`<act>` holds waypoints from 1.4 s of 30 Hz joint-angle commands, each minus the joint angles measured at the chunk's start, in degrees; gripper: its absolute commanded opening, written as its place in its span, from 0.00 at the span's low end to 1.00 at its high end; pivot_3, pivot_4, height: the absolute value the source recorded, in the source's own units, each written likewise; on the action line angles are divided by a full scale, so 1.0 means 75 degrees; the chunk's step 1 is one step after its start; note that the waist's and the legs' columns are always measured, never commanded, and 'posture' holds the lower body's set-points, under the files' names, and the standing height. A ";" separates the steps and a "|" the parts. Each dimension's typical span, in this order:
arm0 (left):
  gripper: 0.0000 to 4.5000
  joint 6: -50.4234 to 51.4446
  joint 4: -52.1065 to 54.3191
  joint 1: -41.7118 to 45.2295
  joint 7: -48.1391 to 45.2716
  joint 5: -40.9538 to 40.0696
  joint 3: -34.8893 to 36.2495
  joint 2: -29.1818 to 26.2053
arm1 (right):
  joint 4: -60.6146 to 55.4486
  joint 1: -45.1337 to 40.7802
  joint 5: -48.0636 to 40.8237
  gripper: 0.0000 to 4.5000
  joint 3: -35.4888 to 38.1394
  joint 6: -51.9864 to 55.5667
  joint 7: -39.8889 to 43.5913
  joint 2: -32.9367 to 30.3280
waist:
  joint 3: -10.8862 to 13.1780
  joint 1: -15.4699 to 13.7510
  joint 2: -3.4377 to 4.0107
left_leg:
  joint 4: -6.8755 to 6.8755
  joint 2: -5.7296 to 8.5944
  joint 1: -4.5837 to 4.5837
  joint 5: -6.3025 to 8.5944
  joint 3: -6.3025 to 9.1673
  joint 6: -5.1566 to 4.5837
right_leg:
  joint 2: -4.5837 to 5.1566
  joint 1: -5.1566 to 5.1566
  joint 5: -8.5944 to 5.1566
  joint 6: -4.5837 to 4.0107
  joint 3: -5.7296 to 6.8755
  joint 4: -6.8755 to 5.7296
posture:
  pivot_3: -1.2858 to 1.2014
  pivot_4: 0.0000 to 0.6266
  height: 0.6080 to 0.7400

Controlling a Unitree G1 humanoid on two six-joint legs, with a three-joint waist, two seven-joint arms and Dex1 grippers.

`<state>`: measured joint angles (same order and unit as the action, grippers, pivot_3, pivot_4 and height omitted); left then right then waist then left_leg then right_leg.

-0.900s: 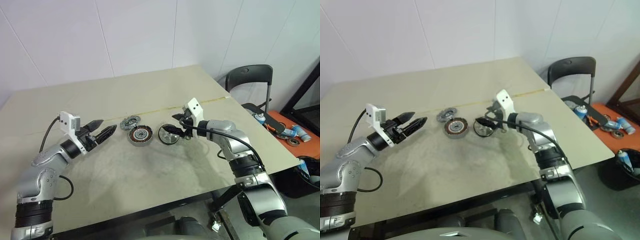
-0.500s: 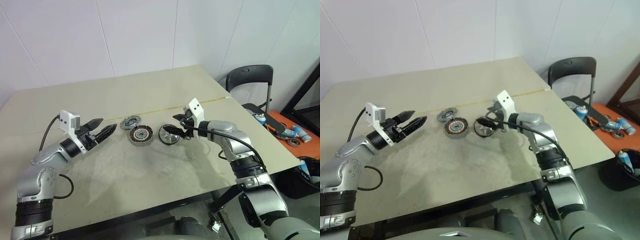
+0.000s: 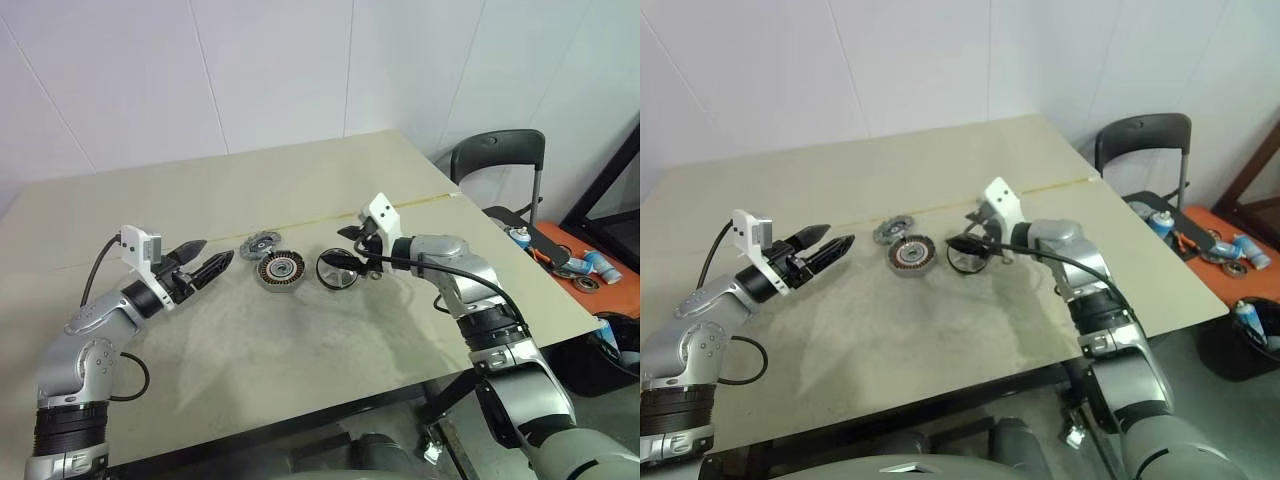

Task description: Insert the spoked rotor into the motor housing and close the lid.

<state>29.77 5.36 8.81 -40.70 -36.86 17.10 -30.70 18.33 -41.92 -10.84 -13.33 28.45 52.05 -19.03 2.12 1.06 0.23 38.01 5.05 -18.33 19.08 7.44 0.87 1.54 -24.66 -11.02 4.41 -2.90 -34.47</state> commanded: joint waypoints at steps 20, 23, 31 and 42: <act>0.90 -0.0240 0.1462 -0.1042 0.0816 -0.0212 0.0391 0.0685 | 0.5799 -0.3080 0.2562 0.90 -0.1837 -0.4715 0.1723 0.2127 | -0.0001 0.0016 -0.0001 | -0.0006 0.0006 -0.0003 -0.0008 0.0002 0.0017 | 0.0001 -0.0030 -0.0002 -0.0007 -0.0002 -0.0052 | 0.52 0.00 1.00; 0.90 -0.0256 0.1610 -0.1145 0.0958 -0.0197 0.0347 0.0799 | 0.6410 -0.3308 0.2837 0.90 -0.1744 -0.4897 0.1487 0.2329 | -0.0001 0.0013 -0.0001 | -0.0005 0.0007 0.0000 -0.0015 0.0001 0.0030 | 0.0001 -0.0042 -0.0007 -0.0016 -0.0003 -0.0086 | 0.52 0.00 1.00; 0.90 -0.0272 0.1788 -0.1335 0.1126 -0.0172 0.0272 0.0937 | 0.7098 -0.3352 0.3490 0.90 -0.1736 -0.5184 0.1092 0.2495 | 0.0000 0.0026 0.0000 | -0.0003 0.0006 0.0010 -0.0028 0.0007 0.0050 | -0.0007 -0.0039 -0.0003 -0.0027 -0.0001 -0.0105 | 0.52 0.00 1.00; 0.91 -0.0241 0.1750 -0.1369 0.1169 -0.0183 0.0278 0.0905 | 0.7305 -0.3190 0.3645 0.77 -0.1435 -0.5091 0.0799 0.2381 | 0.0000 0.0033 0.0000 | -0.0004 0.0005 0.0009 -0.0028 0.0007 0.0050 | -0.0009 -0.0040 -0.0003 -0.0028 -0.0001 -0.0104 | 0.52 0.00 1.00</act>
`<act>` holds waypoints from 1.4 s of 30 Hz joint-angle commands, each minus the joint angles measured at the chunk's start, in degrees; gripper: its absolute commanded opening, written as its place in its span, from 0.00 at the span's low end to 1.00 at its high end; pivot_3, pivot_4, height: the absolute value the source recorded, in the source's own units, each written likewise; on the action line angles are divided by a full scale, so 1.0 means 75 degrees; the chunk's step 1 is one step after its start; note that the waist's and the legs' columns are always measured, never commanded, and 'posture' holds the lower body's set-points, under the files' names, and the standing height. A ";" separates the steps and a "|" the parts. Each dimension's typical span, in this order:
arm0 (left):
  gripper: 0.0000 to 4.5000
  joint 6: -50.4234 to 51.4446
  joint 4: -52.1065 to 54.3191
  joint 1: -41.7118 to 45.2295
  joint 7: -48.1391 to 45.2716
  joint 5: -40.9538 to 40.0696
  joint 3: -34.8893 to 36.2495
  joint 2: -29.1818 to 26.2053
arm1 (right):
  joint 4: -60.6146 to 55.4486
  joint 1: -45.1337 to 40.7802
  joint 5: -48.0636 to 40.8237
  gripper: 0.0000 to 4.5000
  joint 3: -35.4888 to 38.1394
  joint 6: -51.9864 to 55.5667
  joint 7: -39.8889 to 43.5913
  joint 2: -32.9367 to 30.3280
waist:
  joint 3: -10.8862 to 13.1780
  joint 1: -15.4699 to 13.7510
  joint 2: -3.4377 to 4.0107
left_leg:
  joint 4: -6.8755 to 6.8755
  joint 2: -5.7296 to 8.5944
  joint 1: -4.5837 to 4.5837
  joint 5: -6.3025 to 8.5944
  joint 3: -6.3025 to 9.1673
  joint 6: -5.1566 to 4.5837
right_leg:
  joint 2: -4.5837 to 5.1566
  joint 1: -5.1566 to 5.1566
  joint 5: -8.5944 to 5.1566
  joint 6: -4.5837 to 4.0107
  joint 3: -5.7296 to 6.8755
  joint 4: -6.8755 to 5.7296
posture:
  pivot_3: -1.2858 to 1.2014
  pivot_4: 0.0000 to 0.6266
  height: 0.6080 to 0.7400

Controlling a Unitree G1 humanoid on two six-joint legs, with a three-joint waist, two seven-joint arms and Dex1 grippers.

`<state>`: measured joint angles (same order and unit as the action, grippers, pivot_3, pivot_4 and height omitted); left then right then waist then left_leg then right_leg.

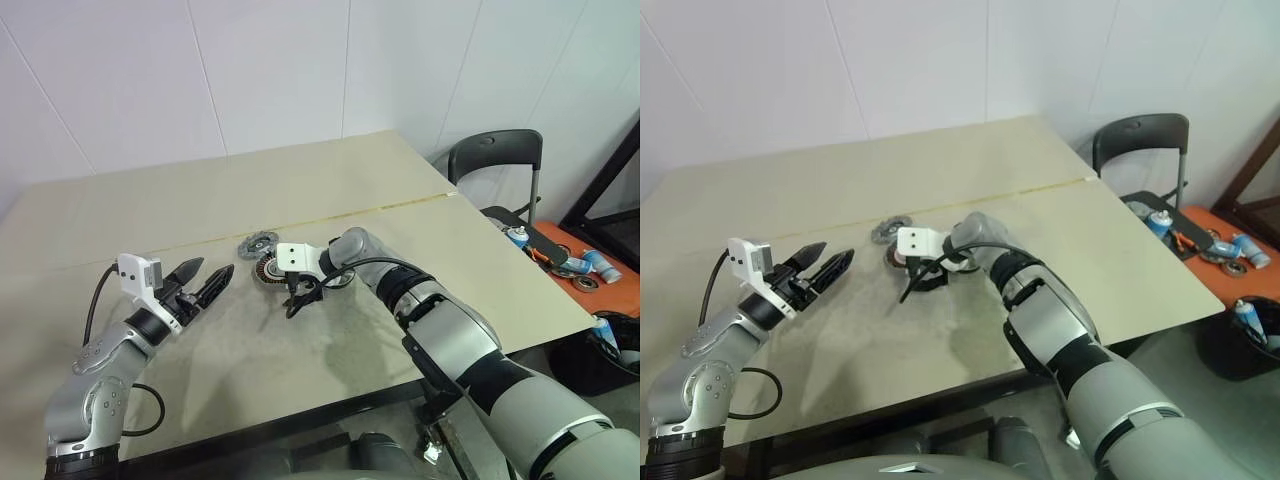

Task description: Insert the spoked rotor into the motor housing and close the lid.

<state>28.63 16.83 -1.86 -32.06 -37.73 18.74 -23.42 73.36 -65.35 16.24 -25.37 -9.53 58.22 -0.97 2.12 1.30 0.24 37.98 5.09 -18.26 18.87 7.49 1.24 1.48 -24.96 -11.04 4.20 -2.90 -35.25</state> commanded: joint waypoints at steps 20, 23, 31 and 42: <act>0.91 -0.0149 0.0110 0.0145 0.0046 -0.0007 0.0001 -0.0026 | -0.0357 -0.0020 0.0096 0.19 0.0369 -0.0298 0.0391 -0.0051 | 0.0000 0.0006 0.0001 | 0.0001 0.0000 0.0003 -0.0002 0.0002 0.0002 | -0.0001 0.0003 0.0001 0.0000 0.0001 -0.0002 | 0.52 0.00 1.00; 0.91 -0.0157 0.0127 0.0141 0.0075 0.0003 -0.0015 -0.0006 | -0.0430 0.0012 0.0107 0.19 0.0358 -0.0336 0.0520 -0.0106 | 0.0000 0.0022 0.0001 | 0.0001 0.0000 0.0002 -0.0001 0.0002 0.0002 | -0.0001 0.0003 0.0001 -0.0001 0.0001 -0.0001 | 0.52 0.00 1.00; 0.91 -0.0157 0.0068 0.0222 0.0119 0.0035 -0.0055 -0.0025 | -0.0668 0.0086 -0.0097 0.05 0.0520 -0.0213 0.0951 -0.0166 | 0.0000 0.0076 0.0001 | 0.0001 0.0000 0.0002 -0.0001 0.0002 0.0002 | 0.0001 0.0003 0.0001 0.0000 0.0001 0.0000 | 0.52 0.00 1.00; 0.91 -0.0132 0.0004 0.0320 0.0160 0.0007 -0.0074 -0.0056 | -0.0846 0.0183 0.0058 0.00 0.0462 -0.0195 0.0651 -0.0167 | -0.0001 0.0173 0.0000 | 0.0001 -0.0001 0.0005 -0.0003 0.0004 0.0006 | 0.0003 0.0004 0.0002 -0.0002 0.0001 -0.0006 | 0.52 0.00 1.00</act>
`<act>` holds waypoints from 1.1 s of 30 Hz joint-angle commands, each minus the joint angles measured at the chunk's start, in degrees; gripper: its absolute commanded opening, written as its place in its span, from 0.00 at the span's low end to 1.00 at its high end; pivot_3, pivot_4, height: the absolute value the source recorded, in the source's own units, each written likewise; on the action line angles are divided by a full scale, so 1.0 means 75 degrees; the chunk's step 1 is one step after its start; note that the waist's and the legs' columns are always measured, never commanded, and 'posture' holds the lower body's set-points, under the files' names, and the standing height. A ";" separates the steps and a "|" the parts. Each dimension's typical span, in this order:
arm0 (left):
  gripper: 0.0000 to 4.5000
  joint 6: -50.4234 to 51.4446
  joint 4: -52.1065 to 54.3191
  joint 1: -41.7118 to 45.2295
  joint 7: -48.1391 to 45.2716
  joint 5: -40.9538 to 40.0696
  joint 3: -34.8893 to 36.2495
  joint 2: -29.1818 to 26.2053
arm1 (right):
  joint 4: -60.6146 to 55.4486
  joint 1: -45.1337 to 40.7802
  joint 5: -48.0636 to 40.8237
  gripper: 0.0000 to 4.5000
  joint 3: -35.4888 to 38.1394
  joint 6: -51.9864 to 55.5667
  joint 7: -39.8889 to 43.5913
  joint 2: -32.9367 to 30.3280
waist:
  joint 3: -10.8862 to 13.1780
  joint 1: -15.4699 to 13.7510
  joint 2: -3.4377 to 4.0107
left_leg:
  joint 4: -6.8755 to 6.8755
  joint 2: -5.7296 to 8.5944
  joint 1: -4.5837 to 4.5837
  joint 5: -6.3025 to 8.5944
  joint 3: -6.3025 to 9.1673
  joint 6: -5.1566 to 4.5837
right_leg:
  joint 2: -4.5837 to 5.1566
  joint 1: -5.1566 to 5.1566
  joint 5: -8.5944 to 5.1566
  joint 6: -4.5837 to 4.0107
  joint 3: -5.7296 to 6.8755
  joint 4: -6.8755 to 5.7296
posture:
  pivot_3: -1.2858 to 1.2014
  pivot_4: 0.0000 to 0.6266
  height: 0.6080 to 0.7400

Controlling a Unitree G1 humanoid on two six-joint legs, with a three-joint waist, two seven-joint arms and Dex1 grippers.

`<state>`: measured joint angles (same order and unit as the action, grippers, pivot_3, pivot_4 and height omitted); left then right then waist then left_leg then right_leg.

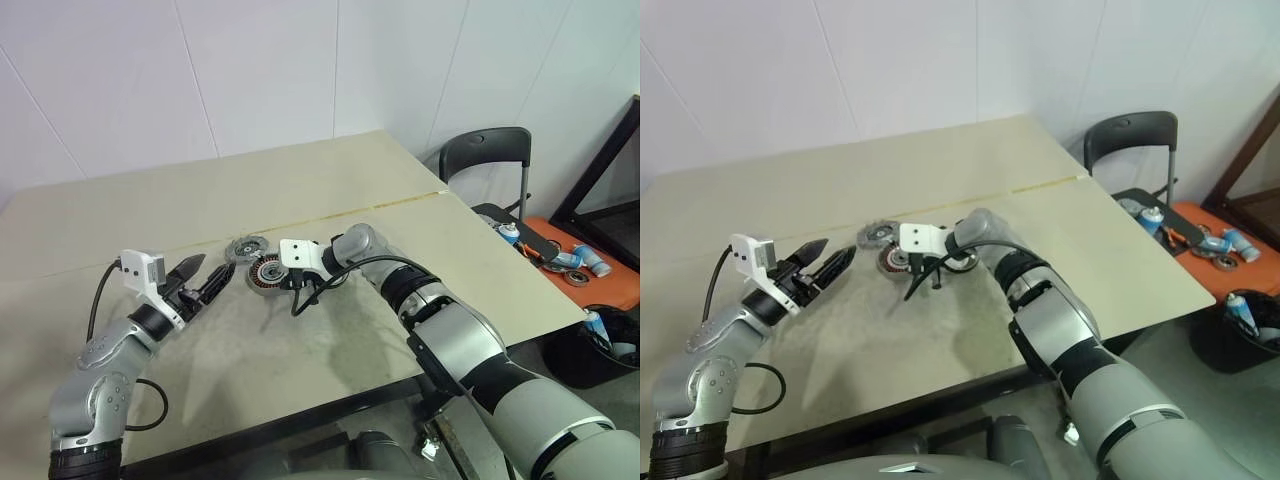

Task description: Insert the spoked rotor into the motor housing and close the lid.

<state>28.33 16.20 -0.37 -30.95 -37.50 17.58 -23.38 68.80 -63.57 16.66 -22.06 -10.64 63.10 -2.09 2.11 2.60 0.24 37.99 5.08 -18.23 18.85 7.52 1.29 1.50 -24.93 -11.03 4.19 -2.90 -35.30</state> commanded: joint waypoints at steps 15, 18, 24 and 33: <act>0.91 -0.0001 0.0118 0.0224 0.0132 -0.0067 -0.0002 -0.0066 | -0.3542 0.0841 -0.0557 0.00 -0.0139 0.1437 0.2415 -0.0973 | 0.0000 -0.0018 0.0000 | 0.0001 0.0000 -0.0005 0.0000 0.0005 0.0000 | 0.0003 0.0001 0.0000 0.0001 0.0004 0.0007 | 0.52 0.00 1.00; 0.91 -0.0015 0.0094 0.0291 0.0173 -0.0050 -0.0070 -0.0027 | -0.3481 0.0583 -0.0680 0.00 0.0022 0.1276 0.1897 -0.0818 | 0.0001 -0.0002 0.0001 | 0.0001 -0.0003 -0.0001 -0.0002 0.0003 0.0004 | 0.0000 -0.0001 0.0002 -0.0001 0.0003 0.0001 | 0.52 0.00 1.00; 0.91 -0.0009 0.0148 0.0333 0.0252 -0.0069 -0.0112 0.0019 | -0.2507 0.0031 -0.0563 0.28 -0.0097 0.0283 0.1138 -0.0607 | -0.0001 -0.0028 -0.0002 | 0.0001 -0.0003 -0.0001 -0.0005 0.0004 0.0009 | 0.0000 -0.0001 0.0003 -0.0004 0.0004 -0.0001 | 0.52 0.00 1.00; 0.91 -0.0027 0.0510 -0.0038 0.0395 -0.0168 0.0003 0.0064 | -0.0028 -0.0770 0.0760 0.57 -0.1010 -0.1030 -0.0109 -0.0060 | 0.0000 0.0008 -0.0003 | -0.0004 -0.0002 -0.0006 -0.0004 0.0005 0.0008 | 0.0000 -0.0007 0.0003 -0.0006 0.0003 0.0006 | 0.52 0.00 1.00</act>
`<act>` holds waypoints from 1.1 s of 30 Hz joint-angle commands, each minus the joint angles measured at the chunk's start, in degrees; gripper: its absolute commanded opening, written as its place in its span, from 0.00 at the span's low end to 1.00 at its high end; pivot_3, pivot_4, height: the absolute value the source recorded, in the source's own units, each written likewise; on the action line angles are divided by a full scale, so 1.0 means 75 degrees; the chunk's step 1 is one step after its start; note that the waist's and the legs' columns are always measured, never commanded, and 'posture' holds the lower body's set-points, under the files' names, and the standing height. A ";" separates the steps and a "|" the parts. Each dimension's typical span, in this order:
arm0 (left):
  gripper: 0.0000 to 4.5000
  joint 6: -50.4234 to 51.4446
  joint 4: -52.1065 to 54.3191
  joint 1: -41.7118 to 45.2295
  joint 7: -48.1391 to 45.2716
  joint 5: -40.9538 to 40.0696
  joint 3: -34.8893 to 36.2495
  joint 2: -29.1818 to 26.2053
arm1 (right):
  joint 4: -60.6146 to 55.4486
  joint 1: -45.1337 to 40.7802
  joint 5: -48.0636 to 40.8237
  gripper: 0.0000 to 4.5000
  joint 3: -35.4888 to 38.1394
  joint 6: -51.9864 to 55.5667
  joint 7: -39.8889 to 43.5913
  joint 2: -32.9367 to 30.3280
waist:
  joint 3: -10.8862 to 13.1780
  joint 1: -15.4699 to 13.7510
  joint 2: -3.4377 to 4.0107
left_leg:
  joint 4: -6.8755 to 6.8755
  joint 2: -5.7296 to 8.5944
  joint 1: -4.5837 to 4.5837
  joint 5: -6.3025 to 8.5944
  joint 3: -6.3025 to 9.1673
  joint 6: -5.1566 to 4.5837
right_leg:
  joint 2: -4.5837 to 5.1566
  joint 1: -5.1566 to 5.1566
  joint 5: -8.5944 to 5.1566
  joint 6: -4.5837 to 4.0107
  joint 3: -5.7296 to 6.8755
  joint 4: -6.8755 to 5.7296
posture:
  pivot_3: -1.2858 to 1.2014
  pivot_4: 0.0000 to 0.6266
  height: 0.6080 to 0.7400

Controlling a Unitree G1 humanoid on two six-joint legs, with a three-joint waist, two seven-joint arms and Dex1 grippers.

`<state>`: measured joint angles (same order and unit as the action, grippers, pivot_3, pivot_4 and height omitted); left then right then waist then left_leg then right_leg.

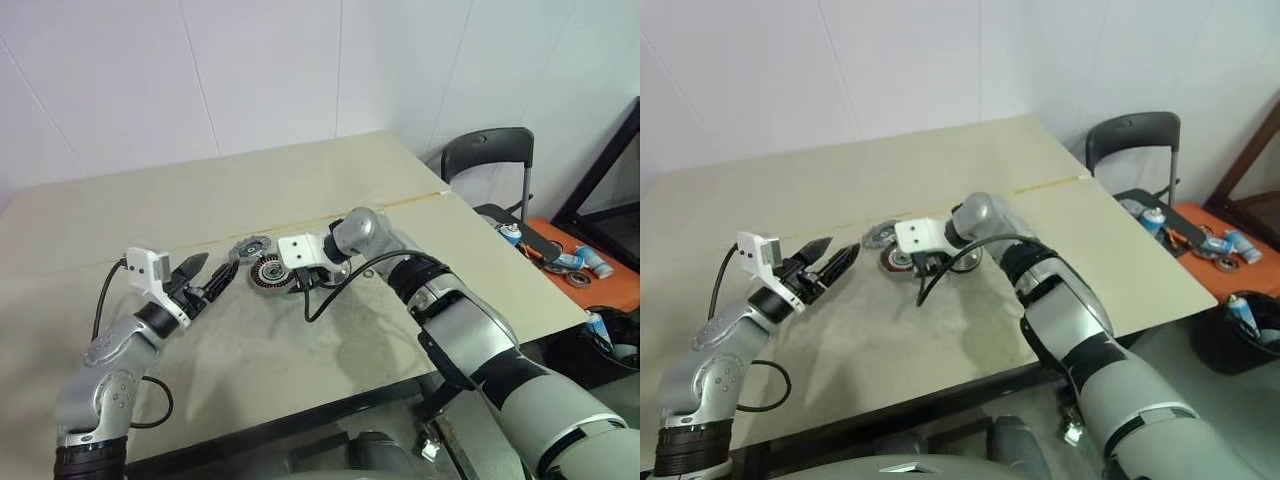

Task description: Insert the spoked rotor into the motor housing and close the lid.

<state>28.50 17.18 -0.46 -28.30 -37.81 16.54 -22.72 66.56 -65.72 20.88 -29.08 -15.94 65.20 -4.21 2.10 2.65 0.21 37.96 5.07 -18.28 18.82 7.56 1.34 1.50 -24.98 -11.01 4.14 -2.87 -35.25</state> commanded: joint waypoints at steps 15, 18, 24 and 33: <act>0.91 -0.0154 0.0558 -0.0367 0.0170 -0.0135 0.0153 0.0086 | 0.0975 -0.0567 0.0833 0.57 -0.0172 -0.0740 -0.1212 0.0556 | 0.0002 -0.0013 0.0003 | 0.0001 0.0002 0.0001 -0.0001 0.0002 0.0001 | -0.0003 0.0000 0.0000 -0.0001 0.0001 -0.0007 | 0.52 0.00 1.00; 0.91 -0.0174 0.0504 -0.0354 0.0145 -0.0118 0.0133 0.0103 | 0.1067 -0.0491 0.0975 0.57 -0.0212 -0.0698 -0.1466 0.0506 | 0.0002 -0.0013 0.0003 | 0.0001 0.0001 0.0001 -0.0001 0.0002 0.0001 | -0.0003 0.0000 0.0000 -0.0001 0.0001 -0.0007 | 0.52 0.00 1.00; 0.91 -0.0180 0.0401 -0.0318 0.0083 -0.0100 0.0112 0.0104 | 0.1157 -0.0397 0.1092 0.43 -0.0162 -0.0663 -0.1900 0.0430 | 0.0002 -0.0012 0.0003 | 0.0001 0.0001 0.0001 -0.0001 0.0002 0.0001 | -0.0003 0.0000 0.0000 -0.0001 0.0001 -0.0008 | 0.52 0.00 1.00; 0.91 -0.0214 0.0294 -0.0265 0.0005 -0.0067 0.0069 0.0094 | 0.1065 -0.0437 0.0960 0.29 -0.0018 -0.0677 -0.1637 0.0493 | 0.0003 -0.0001 0.0005 | 0.0002 0.0001 0.0059 -0.0002 0.0002 0.0001 | -0.0011 0.0061 -0.0002 -0.0001 0.0001 -0.0009 | 0.52 0.00 1.00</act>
<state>28.12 18.62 -3.66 -27.89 -38.08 16.59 -21.86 75.23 -68.18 28.88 -30.17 -20.58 52.32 -0.80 2.13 2.64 0.25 37.97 5.07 -17.83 18.80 7.57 1.35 1.41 -24.52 -11.02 4.13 -2.87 -35.31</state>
